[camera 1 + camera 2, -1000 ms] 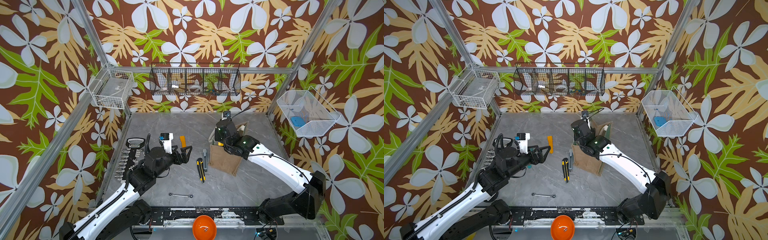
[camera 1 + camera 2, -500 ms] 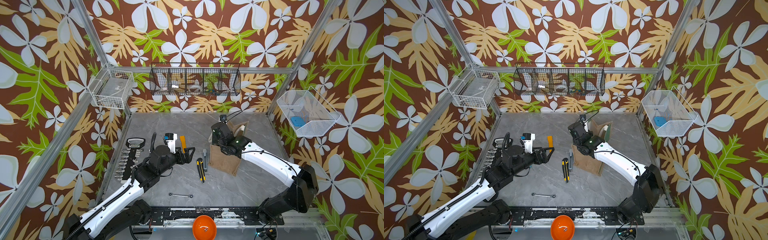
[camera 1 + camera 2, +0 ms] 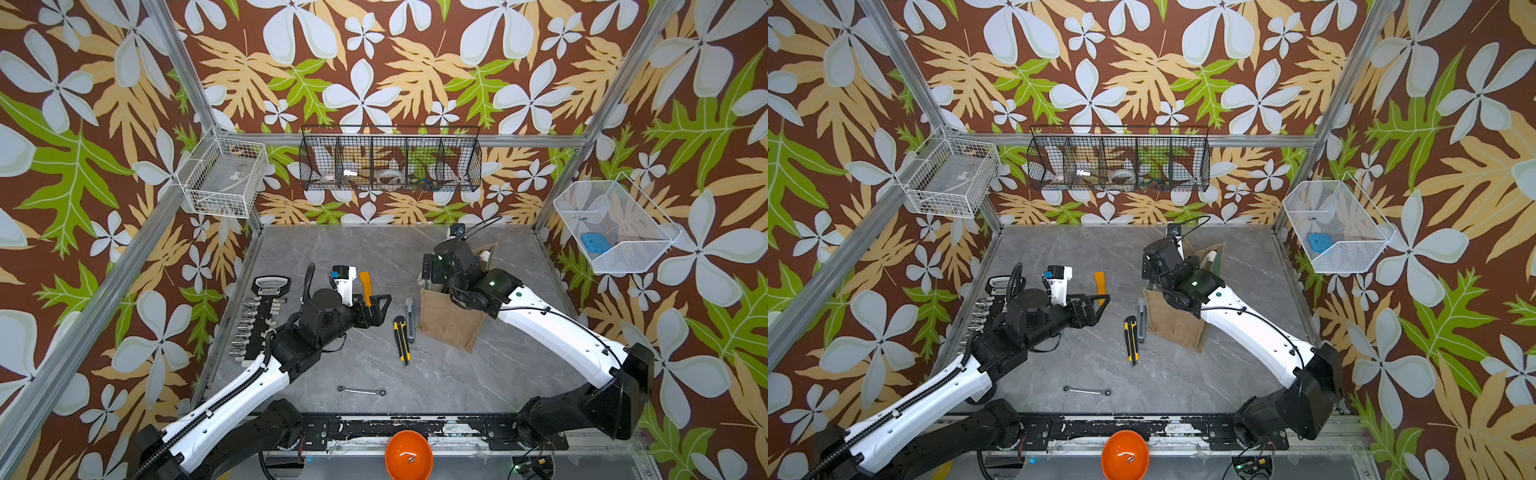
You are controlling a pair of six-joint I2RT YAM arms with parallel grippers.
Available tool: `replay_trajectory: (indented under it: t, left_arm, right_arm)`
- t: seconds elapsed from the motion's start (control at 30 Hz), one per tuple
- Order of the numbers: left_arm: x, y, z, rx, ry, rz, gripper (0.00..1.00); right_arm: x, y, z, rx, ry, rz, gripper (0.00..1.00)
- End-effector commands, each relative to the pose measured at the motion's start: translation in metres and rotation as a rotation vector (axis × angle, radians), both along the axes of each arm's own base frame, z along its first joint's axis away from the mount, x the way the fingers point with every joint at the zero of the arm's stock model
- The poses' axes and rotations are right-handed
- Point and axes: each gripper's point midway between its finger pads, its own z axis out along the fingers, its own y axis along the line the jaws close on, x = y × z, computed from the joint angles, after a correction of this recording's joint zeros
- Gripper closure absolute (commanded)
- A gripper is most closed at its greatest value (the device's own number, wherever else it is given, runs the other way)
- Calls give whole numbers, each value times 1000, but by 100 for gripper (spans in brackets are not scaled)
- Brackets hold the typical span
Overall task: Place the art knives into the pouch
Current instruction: Place the utility knife in the pouch, then pick up the utility knife at the center of the board.
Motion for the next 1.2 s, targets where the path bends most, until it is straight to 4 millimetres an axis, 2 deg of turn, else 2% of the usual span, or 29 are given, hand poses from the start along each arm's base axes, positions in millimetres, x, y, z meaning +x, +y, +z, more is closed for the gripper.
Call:
replay_trajectory:
  t: [0.0,0.13,0.27,0.4,0.5,0.8,1.0,1.17]
  left_arm:
    - [-2,5,-8,25,12,7,0]
    - [-12,-3,-19,-1,62,-51,0]
    - [-26,-6,-29,-50,113,-86,0]
    - [-38,4,-44,-97,153,-61,0]
    - [-46,14,-56,-106,183,-34,0]
    - [-57,34,-70,-77,202,23,0]
    - [-63,25,-83,-139,265,-7,0]
    - [-67,21,-82,-137,253,-48,0]
  right_arm:
    - [-6,16,19,40,-20,108,3]
    - [-16,40,33,-4,-19,195,4]
    - [-24,80,28,-18,39,315,8]
    - [-30,119,1,-4,128,428,13]
    - [-35,136,-25,34,202,473,16]
    - [-40,145,-100,30,359,456,23]
    - [-48,136,-129,36,397,418,28]
    - [-60,129,-145,23,402,396,28]
